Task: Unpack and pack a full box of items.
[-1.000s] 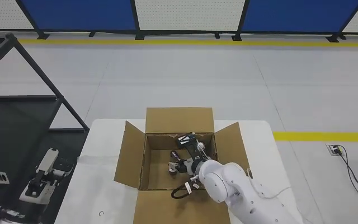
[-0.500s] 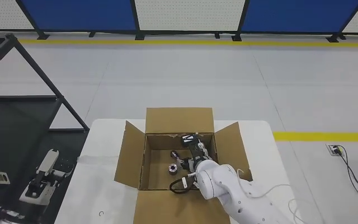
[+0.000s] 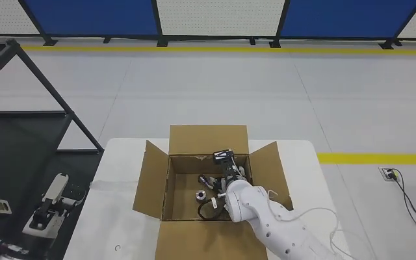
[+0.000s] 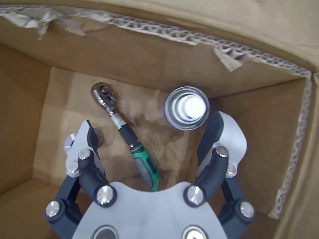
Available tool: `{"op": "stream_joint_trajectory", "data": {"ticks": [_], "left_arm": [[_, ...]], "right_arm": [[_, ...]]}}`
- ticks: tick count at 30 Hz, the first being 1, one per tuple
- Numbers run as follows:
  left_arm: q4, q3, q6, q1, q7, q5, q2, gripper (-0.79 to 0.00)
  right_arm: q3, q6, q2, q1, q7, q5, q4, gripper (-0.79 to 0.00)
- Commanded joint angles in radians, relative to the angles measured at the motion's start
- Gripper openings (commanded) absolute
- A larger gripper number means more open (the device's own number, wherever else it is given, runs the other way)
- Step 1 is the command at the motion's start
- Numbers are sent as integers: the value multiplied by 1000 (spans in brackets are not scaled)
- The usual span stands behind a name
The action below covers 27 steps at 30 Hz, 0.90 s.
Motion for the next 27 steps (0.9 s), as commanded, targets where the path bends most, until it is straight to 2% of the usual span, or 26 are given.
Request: {"op": "stream_joint_trajectory", "data": {"ticks": [1, 12, 14, 17, 18, 19, 20, 27], "left_arm": [[0, 0, 0, 0, 0, 0, 0, 0], [0, 0, 0, 0, 0, 0, 0, 0], [0, 0, 0, 0, 0, 0, 0, 0], [0, 0, 0, 0, 0, 0, 0, 0], [0, 0, 0, 0, 0, 0, 0, 0], [0, 0, 0, 0, 0, 0, 0, 0], [0, 0, 0, 0, 0, 0, 0, 0], [0, 0, 0, 0, 0, 0, 0, 0]], "right_arm": [[-4, 6, -8, 7, 2, -8, 23, 0], [3, 3, -56, 35, 7, -8, 128, -9], [8, 4, -64, 35, 1, -4, 140, -132], [15, 1, -73, 36, -4, -5, 155, -163], [18, -3, -75, 36, -5, -5, 159, -215], [21, -6, -78, 35, -6, -3, 163, -336], [26, -11, -80, 34, -9, -1, 165, -394], [49, -20, -92, 25, -17, -14, 176, -483]]}}
